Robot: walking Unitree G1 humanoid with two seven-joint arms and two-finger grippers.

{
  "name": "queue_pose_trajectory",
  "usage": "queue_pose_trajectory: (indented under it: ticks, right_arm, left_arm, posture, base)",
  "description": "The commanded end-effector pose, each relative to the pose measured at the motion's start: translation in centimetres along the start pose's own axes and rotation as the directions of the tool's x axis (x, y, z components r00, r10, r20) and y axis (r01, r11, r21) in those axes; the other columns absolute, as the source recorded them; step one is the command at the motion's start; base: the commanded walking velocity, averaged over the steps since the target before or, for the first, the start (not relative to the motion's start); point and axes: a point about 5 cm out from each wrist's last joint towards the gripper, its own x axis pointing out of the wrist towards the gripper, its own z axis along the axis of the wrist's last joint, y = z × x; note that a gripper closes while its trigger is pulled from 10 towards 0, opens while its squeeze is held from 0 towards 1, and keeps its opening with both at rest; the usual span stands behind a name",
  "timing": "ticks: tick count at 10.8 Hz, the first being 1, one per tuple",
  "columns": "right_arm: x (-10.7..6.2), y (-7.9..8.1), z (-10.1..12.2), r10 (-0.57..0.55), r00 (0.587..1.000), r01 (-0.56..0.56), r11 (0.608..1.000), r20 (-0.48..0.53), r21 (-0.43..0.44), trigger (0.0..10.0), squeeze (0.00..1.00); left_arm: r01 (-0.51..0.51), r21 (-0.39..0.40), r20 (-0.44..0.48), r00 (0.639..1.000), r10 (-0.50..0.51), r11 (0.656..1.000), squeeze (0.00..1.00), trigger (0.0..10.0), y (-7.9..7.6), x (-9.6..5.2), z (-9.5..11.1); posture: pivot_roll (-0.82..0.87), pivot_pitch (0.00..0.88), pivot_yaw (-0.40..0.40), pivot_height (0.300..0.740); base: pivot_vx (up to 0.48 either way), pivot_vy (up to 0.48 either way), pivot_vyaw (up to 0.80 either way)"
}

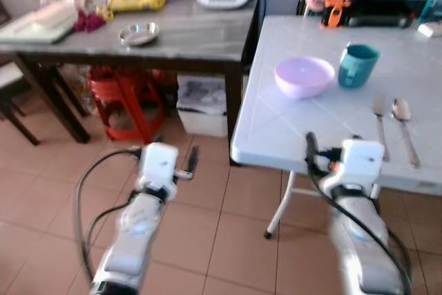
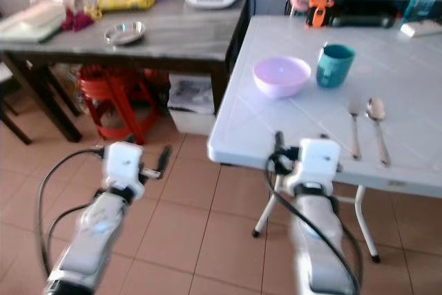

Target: Setting the table

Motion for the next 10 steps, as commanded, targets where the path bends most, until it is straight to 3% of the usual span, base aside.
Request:
queue_pose_trajectory:
  ticks: [1,5,10]
  right_arm:
    - [0.02,-0.39,0.14,-0.016,1.000,0.016,1.000,0.001,-0.006,10.0,0.00]
    - [-0.03,-0.28,0.23,-0.018,1.000,0.018,1.000,0.009,-0.016,10.0,0.00]
    - [-0.09,-0.07,0.13,0.003,1.000,-0.003,1.000,0.005,-0.031,10.0,0.00]
  left_arm:
    - [0.014,-0.001,0.024,1.000,-0.014,1.000,0.00,10.0,-0.10,0.20,0.51]
    - [0.098,-0.029,0.048,0.994,-0.096,0.995,0.00,10.0,-0.63,0.36,0.97]
    - [0.122,-0.044,0.047,0.992,-0.120,0.992,0.00,10.0,-0.92,0.09,0.91]
  posture:
    - [-0.11,0.064,0.110,0.740]
    - [-0.12,0.058,0.123,0.740]
    - [-0.12,0.068,0.119,0.740]
  base:
    - [0.000,0.000,0.00]
    - [0.000,0.000,0.00]
    - [0.286,0.000,0.00]
